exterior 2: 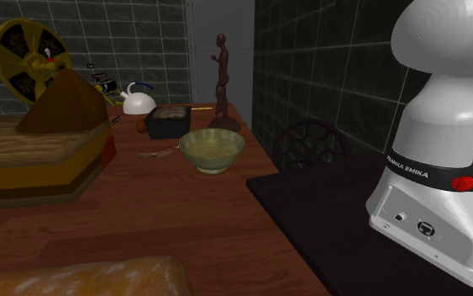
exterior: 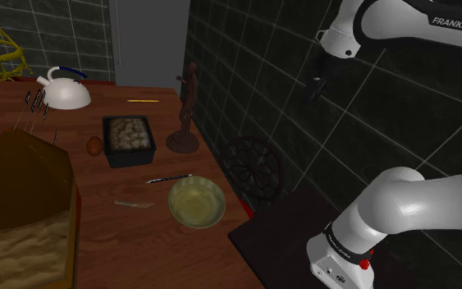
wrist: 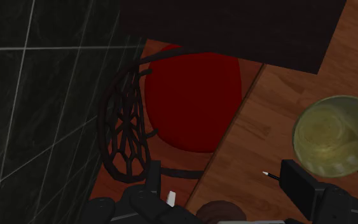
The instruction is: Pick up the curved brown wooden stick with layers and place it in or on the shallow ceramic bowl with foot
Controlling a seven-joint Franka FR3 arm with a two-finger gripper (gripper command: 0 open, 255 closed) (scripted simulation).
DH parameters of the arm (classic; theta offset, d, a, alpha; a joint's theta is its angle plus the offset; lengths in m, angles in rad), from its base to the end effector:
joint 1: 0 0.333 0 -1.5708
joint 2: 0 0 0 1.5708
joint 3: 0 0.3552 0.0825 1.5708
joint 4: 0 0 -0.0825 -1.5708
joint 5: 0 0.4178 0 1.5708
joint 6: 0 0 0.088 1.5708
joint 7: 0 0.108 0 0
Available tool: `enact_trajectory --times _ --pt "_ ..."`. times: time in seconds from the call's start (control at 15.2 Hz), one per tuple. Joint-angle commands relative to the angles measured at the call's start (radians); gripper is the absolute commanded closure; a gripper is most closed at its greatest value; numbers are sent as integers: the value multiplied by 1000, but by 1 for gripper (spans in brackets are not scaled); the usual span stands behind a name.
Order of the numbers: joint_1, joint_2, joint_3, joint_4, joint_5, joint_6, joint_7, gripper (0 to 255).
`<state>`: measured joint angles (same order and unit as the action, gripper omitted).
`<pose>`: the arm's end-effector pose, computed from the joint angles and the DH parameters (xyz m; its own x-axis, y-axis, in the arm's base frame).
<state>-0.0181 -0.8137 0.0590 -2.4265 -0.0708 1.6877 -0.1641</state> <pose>0.3153 0.0117 0.6007 0.9792 0.1956 0.0537 0.1878 -0.9744 0.1238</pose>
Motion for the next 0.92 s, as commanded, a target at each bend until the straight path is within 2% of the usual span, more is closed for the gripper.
enact_trajectory --times 0.0,0.86 --pt "0 0 0 0 0 0 0 0" --pt "87 355 178 29 54 275 109 0"
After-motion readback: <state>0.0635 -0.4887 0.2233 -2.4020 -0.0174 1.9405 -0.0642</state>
